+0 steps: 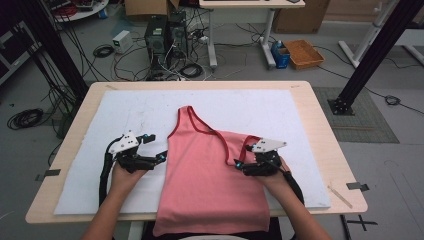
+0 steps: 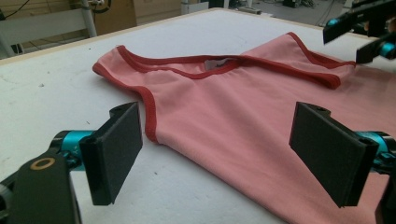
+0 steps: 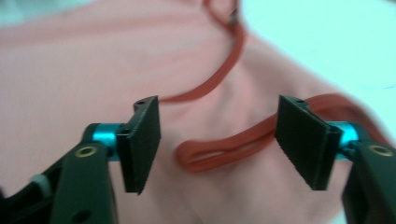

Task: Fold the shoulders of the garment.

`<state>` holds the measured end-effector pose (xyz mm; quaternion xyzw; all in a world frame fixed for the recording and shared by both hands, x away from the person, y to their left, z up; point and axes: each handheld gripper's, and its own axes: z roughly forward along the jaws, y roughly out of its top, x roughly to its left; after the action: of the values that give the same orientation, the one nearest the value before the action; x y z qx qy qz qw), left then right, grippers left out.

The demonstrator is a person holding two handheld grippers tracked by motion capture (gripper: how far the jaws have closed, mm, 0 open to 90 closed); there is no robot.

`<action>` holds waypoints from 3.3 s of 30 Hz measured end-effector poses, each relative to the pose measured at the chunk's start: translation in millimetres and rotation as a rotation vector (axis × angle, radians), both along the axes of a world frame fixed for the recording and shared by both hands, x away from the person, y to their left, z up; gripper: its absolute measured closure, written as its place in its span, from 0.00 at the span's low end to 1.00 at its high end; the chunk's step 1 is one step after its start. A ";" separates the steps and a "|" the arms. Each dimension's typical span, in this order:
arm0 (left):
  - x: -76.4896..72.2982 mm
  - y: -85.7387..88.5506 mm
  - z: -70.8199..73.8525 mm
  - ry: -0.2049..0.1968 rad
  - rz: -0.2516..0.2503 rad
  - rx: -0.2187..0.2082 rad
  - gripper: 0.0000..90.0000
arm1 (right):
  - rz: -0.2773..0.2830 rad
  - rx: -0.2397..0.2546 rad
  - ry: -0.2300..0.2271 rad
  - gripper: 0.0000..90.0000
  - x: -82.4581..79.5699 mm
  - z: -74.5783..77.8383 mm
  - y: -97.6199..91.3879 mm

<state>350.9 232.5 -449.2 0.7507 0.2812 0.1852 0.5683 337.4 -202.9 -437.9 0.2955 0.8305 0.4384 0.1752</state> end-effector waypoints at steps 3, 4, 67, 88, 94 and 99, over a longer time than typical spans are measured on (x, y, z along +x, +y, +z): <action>0.0 0.0 0.0 0.000 0.000 0.000 0.19 | -0.037 0.075 -0.007 0.31 6.2 4.0 -14.8; -0.1 -0.2 0.0 0.001 -0.001 0.000 0.19 | -0.053 0.094 -0.006 0.29 8.6 4.4 -20.2; 116.6 -53.7 22.6 0.217 0.075 0.012 0.19 | -0.252 0.257 0.001 0.22 26.6 -10.5 -84.7; 188.9 -76.2 7.8 0.351 0.180 0.091 0.20 | -0.234 0.266 0.027 0.22 29.3 -11.0 -85.8; 194.8 -82.6 1.5 0.382 0.169 0.130 0.24 | -0.235 0.265 0.025 0.22 28.8 -10.9 -85.5; 194.4 -91.0 0.7 0.341 0.163 0.225 0.52 | -0.233 0.259 0.022 0.22 28.4 -10.9 -85.1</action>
<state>545.2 141.5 -448.5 0.8048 0.4106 0.1309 0.4082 365.8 -288.0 -448.8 0.4146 0.7292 0.5153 0.1759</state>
